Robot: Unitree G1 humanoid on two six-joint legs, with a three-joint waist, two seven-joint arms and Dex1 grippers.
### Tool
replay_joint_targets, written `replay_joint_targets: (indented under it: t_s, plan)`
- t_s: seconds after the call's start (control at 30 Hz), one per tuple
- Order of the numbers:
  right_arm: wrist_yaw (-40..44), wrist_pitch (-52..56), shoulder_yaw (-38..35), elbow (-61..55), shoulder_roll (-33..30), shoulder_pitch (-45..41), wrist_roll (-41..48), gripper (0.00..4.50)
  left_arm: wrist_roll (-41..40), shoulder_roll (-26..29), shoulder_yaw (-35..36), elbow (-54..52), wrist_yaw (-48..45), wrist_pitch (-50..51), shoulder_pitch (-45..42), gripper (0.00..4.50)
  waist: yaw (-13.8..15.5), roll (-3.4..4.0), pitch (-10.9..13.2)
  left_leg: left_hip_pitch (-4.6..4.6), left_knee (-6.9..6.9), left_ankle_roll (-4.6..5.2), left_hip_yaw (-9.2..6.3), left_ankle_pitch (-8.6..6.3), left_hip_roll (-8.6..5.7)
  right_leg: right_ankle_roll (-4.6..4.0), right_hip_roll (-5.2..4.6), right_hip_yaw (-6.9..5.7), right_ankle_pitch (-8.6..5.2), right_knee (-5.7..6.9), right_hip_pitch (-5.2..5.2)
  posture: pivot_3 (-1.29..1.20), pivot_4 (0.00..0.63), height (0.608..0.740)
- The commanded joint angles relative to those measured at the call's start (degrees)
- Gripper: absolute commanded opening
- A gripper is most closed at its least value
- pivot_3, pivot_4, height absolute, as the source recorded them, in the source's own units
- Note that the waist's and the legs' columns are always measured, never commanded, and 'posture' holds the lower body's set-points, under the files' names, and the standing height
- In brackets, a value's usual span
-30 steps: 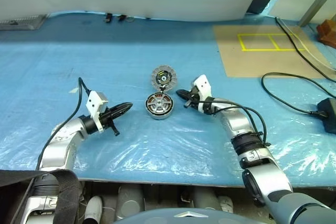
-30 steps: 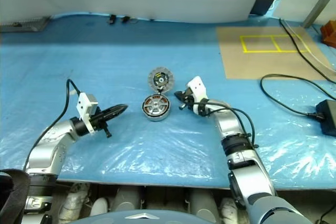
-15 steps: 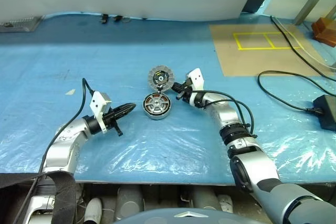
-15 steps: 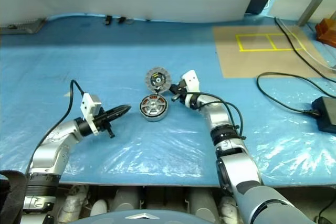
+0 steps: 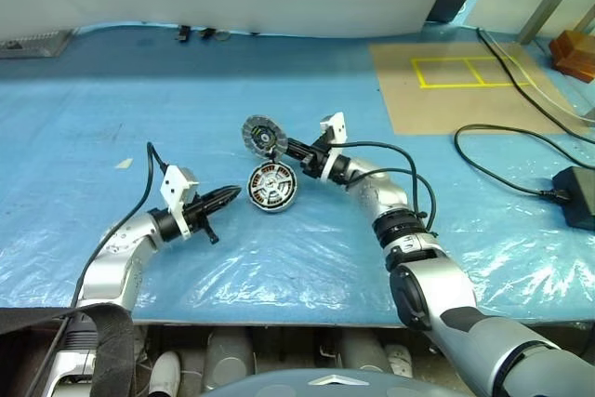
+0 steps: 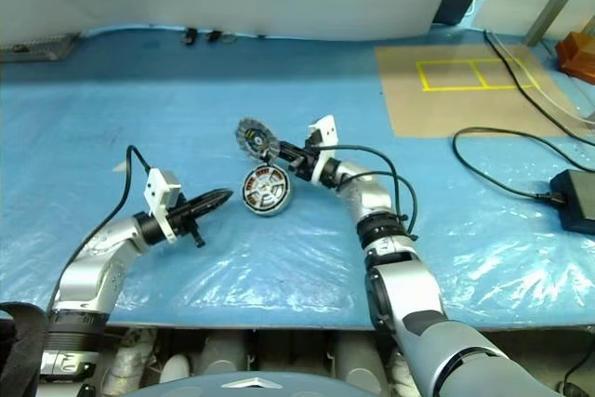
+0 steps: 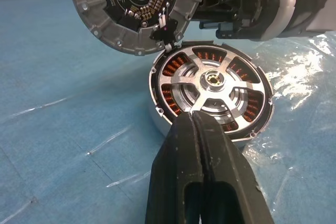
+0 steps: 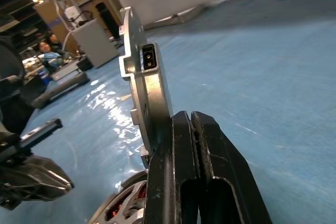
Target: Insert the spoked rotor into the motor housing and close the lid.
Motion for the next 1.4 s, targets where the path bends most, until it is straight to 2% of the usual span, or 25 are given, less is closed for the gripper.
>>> replay_joint_targets:
  t_s: [0.03,0.37,0.63,0.8,1.13,1.4]
  plan:
    - [2.9,0.1,2.0,-4.1,-0.4,0.8,-0.3,0.00,-0.9,0.5,0.7,-0.9,0.3,-0.5,0.2,0.04,0.0,0.00,0.0,0.01,0.00,0.00,0.00,0.00,0.00,-0.01,0.00,0.00,0.00,0.01,0.00,0.00,0.150,0.740]
    - [4.1,-2.9,5.7,-6.9,-2.0,3.0,-3.6,0.00,-0.6,0.2,0.4,-0.3,0.6,-0.6,0.0,0.04,0.0,0.00,0.0,0.03,-0.01,-0.02,0.00,0.00,0.00,-0.02,0.00,-0.01,-0.01,0.01,0.00,0.00,0.150,0.740]
    - [0.7,-5.6,5.6,-4.3,-1.9,2.6,-5.8,0.00,-0.6,0.0,0.3,0.0,0.8,-0.9,-0.5,0.04,0.0,0.00,0.0,0.03,0.00,-0.02,0.00,0.00,-0.01,-0.02,-0.01,0.00,-0.01,0.01,0.00,0.00,0.150,0.740]
    - [3.0,-3.8,5.9,-7.6,-2.5,3.1,-4.8,0.00,-0.3,-0.1,1.3,1.4,2.5,-1.6,-1.6,0.04,0.0,0.00,0.0,0.02,0.00,-0.02,0.00,0.00,0.00,-0.02,0.00,0.00,-0.01,0.01,0.00,0.00,0.150,0.740]
    - [6.5,2.8,10.3,-23.9,-7.1,9.0,-4.5,0.00,6.3,0.0,0.0,11.7,7.9,-6.9,-8.8,0.04,0.1,-0.01,0.0,0.01,0.01,-0.01,-0.04,0.01,-0.02,-0.01,0.00,-0.01,-0.01,0.01,0.01,0.00,0.150,0.740]
    - [6.1,11.7,11.4,-39.7,-11.9,14.4,-2.3,0.00,11.2,-2.2,-2.3,29.0,8.8,-13.6,-20.9,0.04,0.3,-0.02,0.0,0.00,0.02,-0.09,-0.06,0.05,-0.04,0.01,0.00,0.00,0.00,-0.01,0.02,0.00,0.150,0.740]
